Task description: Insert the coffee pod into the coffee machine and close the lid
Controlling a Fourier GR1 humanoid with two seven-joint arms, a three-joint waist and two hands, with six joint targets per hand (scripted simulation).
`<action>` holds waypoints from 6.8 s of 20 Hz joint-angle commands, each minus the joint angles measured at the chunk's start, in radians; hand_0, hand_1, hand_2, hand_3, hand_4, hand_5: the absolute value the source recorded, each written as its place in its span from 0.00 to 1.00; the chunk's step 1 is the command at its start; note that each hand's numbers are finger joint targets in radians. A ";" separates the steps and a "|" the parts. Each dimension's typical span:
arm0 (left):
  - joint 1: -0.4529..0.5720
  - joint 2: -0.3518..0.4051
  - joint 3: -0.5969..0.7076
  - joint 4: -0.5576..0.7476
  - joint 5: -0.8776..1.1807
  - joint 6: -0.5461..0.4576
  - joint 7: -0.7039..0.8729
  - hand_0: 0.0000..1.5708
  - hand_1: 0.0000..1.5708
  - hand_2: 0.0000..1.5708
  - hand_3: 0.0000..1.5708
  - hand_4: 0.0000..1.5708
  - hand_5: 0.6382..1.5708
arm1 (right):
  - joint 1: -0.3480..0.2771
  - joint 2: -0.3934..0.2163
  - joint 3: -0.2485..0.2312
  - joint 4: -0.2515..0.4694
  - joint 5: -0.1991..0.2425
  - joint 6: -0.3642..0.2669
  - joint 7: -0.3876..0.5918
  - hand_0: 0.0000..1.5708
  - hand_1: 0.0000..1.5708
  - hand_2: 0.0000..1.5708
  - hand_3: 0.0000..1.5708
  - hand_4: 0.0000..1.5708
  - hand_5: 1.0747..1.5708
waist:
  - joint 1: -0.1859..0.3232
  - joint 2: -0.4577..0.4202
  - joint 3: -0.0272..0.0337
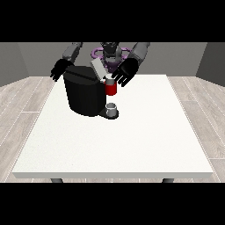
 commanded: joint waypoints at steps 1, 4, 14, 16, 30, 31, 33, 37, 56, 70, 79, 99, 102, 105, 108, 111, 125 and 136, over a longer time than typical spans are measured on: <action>0.032 -0.012 -0.008 0.017 -0.012 0.008 -0.017 0.74 0.74 0.76 0.67 0.29 1.00 | -0.005 0.002 0.003 -0.021 0.001 -0.013 0.046 0.00 0.00 0.00 0.00 0.25 1.00 | 0.003 -0.002 -0.0013; 0.011 -0.002 -0.008 -0.008 -0.021 0.029 -0.027 0.72 0.72 0.74 0.64 0.29 1.00 | -0.011 -0.001 -0.019 0.023 -0.008 0.008 -0.087 0.00 0.00 0.00 0.00 0.26 1.00 | 0.013 0.049 -0.0009; 0.005 0.038 -0.011 0.004 -0.044 -0.006 -0.033 0.68 0.68 0.71 0.61 0.23 1.00 | 0.022 0.004 0.000 0.008 -0.002 0.002 -0.035 0.00 0.00 0.00 0.00 0.29 1.00 | 0.006 -0.007 -0.0010; -0.005 0.035 -0.015 0.001 -0.050 0.014 -0.073 0.65 0.65 0.69 0.58 0.23 1.00 | -0.048 0.005 -0.005 -0.002 0.008 -0.029 -0.002 0.00 0.00 0.00 0.00 0.30 1.00 | 0.015 0.042 -0.0013; 0.021 0.012 -0.066 0.000 -0.113 -0.040 -0.046 0.00 0.00 0.00 0.00 0.00 1.00 | -0.018 0.001 -0.008 0.013 -0.002 -0.027 0.045 0.00 0.00 0.00 0.00 0.24 1.00 | 0.020 -0.035 -0.0011; 0.024 0.017 -0.070 -0.020 -0.102 -0.087 -0.066 0.00 0.00 0.00 0.00 0.00 1.00 | 0.024 -0.006 -0.018 0.056 0.002 -0.009 -0.055 0.00 0.00 0.00 0.00 0.27 1.00 | 0.052 -0.053 -0.0007; 0.013 0.000 -0.069 -0.023 -0.106 -0.092 -0.025 0.00 0.00 0.00 0.00 0.00 1.00 | 0.001 -0.017 -0.037 0.069 -0.010 -0.015 -0.010 0.00 0.00 0.00 0.00 0.26 1.00 | 0.055 -0.072 -0.0008; 0.052 -0.017 -0.073 -0.039 -0.121 -0.052 -0.024 0.00 0.00 0.00 0.00 0.00 1.00 | 0.053 0.018 -0.019 0.055 -0.019 -0.011 -0.061 0.00 0.00 0.00 0.00 0.27 1.00 | 0.053 -0.101 -0.0008; 0.450 -0.313 0.222 -0.061 0.298 -0.062 -0.114 0.00 0.00 0.00 0.00 0.00 1.00 | 0.208 -0.065 -0.006 -0.037 -0.039 0.083 0.028 0.00 0.00 0.00 0.00 0.24 1.00 | 0.258 -0.487 -0.0021; 0.648 -0.426 0.202 -0.228 0.447 -0.140 -0.099 0.00 0.00 0.00 0.00 0.09 1.00 | 0.123 -0.144 0.005 -0.039 -0.017 0.168 0.053 0.00 0.00 0.00 0.00 0.00 1.00 | 0.433 -0.498 -0.0009; 0.743 -0.388 0.189 -0.430 0.546 -0.211 -0.040 0.00 0.00 0.00 0.00 0.07 1.00 | 0.025 -0.118 0.021 -0.010 -0.001 0.180 0.073 0.00 0.00 0.00 0.00 0.00 1.00 | 0.449 -0.399 -0.0010; 0.918 -0.381 0.072 -0.738 0.629 -0.102 0.037 0.00 0.00 0.00 0.00 0.00 1.00 | -0.209 -0.090 0.003 0.223 0.040 0.181 0.030 0.00 0.00 0.00 0.00 0.00 1.00 | 0.411 -0.241 -0.0012; 0.922 -0.390 0.059 -0.746 0.648 -0.120 0.016 0.00 0.00 0.00 0.00 0.00 1.00 | -0.285 -0.114 -0.018 0.244 0.029 0.195 0.079 0.00 0.00 0.00 0.00 0.00 1.00 | 0.432 -0.224 -0.0014; 0.925 -0.413 0.045 -0.785 0.638 -0.051 0.046 0.00 0.00 0.00 0.00 0.00 1.00 | -0.289 -0.114 -0.025 0.296 0.043 0.199 0.018 0.00 0.00 0.00 0.00 0.00 1.00 | 0.423 -0.214 -0.0012; 0.886 -0.311 0.124 -0.756 0.730 -0.139 0.057 0.00 0.00 0.00 0.00 0.00 1.00 | -0.296 -0.104 -0.019 0.292 0.039 0.212 -0.001 0.00 0.00 0.00 0.00 0.03 1.00 | 0.404 -0.202 -0.0013; 0.884 -0.386 0.034 -0.819 0.652 -0.057 0.076 0.00 0.00 0.00 0.00 0.00 1.00 | -0.324 -0.110 -0.030 0.353 0.060 0.196 -0.041 0.00 0.00 0.00 0.00 0.00 1.00 | 0.443 -0.171 -0.0010; 0.913 -0.335 0.067 -0.763 0.676 -0.042 0.069 0.00 0.00 0.00 0.00 0.02 1.00 | -0.352 -0.089 0.019 0.348 0.083 0.238 -0.011 0.00 0.00 0.00 0.00 0.10 1.00 | 0.410 -0.209 -0.0012; 0.884 -0.373 0.017 -0.748 0.648 -0.032 0.003 0.00 0.00 0.00 0.00 0.11 1.00 | -0.456 -0.095 0.055 0.312 0.148 0.170 0.024 0.00 0.00 0.00 0.00 0.07 1.00 | 0.465 -0.146 -0.0012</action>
